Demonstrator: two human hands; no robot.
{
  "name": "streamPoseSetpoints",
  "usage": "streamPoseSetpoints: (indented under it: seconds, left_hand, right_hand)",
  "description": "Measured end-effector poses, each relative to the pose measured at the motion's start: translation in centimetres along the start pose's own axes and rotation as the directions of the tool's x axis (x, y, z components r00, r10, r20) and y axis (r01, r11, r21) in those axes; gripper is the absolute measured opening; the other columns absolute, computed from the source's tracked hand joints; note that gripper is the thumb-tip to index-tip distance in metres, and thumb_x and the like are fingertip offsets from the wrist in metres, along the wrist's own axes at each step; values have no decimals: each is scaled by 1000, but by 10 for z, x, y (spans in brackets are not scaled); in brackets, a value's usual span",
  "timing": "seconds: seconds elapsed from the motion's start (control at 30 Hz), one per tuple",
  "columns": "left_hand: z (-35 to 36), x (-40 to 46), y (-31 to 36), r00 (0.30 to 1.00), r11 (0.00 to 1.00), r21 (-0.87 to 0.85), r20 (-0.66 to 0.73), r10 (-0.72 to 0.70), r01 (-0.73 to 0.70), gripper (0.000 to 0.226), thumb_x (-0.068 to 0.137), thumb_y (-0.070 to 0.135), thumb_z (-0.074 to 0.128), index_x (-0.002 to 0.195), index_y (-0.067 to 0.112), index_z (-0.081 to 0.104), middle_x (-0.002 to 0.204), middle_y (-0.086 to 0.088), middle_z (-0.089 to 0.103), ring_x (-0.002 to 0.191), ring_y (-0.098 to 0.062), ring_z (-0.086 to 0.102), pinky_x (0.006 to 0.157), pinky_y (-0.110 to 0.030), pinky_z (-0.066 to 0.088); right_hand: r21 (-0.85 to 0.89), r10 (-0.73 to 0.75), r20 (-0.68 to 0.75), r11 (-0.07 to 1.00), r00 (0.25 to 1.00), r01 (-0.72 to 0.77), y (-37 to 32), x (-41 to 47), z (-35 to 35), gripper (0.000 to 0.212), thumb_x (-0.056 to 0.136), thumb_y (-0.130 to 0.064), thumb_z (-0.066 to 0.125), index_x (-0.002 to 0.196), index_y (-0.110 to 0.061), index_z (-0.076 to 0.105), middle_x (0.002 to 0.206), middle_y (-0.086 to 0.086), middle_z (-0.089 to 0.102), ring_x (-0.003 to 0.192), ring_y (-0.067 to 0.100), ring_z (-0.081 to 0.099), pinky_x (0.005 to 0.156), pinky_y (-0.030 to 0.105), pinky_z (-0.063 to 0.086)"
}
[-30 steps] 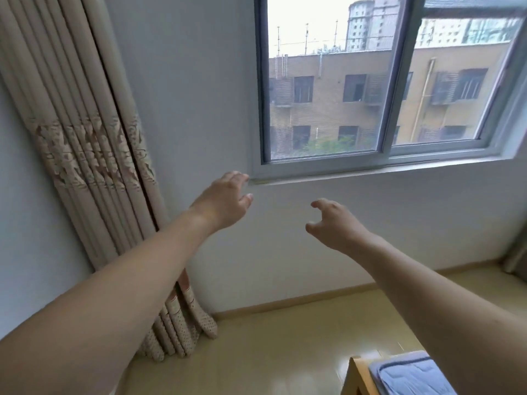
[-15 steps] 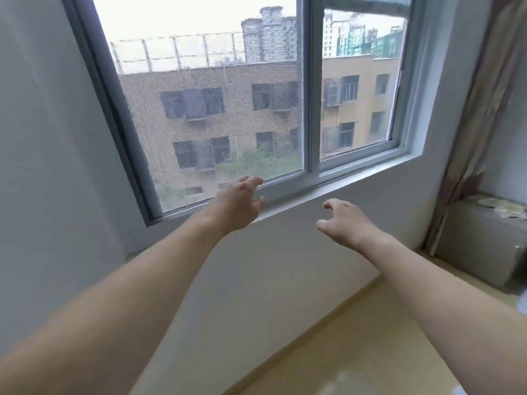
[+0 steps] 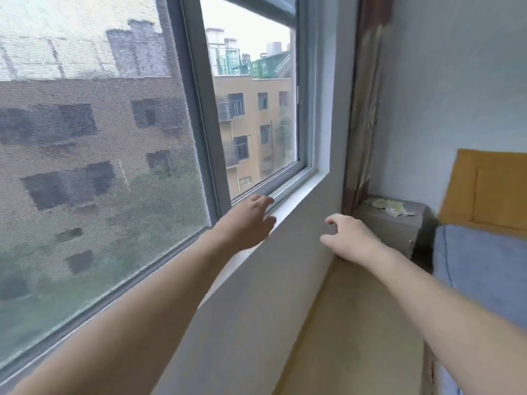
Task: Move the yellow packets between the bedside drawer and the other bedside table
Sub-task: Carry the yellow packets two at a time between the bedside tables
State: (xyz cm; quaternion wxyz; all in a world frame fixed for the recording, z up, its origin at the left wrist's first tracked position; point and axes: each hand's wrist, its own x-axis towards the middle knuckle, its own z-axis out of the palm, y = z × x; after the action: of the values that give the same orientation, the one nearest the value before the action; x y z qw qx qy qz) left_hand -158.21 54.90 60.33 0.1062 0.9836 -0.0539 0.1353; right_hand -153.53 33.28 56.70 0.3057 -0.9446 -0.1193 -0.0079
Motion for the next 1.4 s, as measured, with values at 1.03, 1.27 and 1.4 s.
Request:
streamPoseSetpoints:
  seconds: [1.03,1.27,1.4]
  left_hand:
    - [370,838,158,956,936,-346,244,163,-71,23,95,28,51,102,7,57,114,-10,63,104,-30,58,78,-29,44]
    - [467,1036,195,919,888,-454,378,117,74,36,95,27,54,123,4,60,113,-8,62,98,-24,54,81,-24,39]
    - [529,1129,228,870,885,-438,486,82,161,38,96,27,52,128,8,57,121,-10,61,97,-25,57,77,-25,46]
  right_hand:
    - [124,482,-195,876,855,-466,443,658,-154,49,91,-26,57,139,-16,47,137,3,53,117,21,55,93,34,49]
    - [195,582,-173,811,795,-551,540,829,-184,53,91,-25,56,142,-15,44,128,3,58,104,18,57,89,31,46]
    - [235,613,-164,785,773,-573,606,913,-199,55,91,-24,57,143,-12,43,138,5,52,116,20,55,87,26,43]
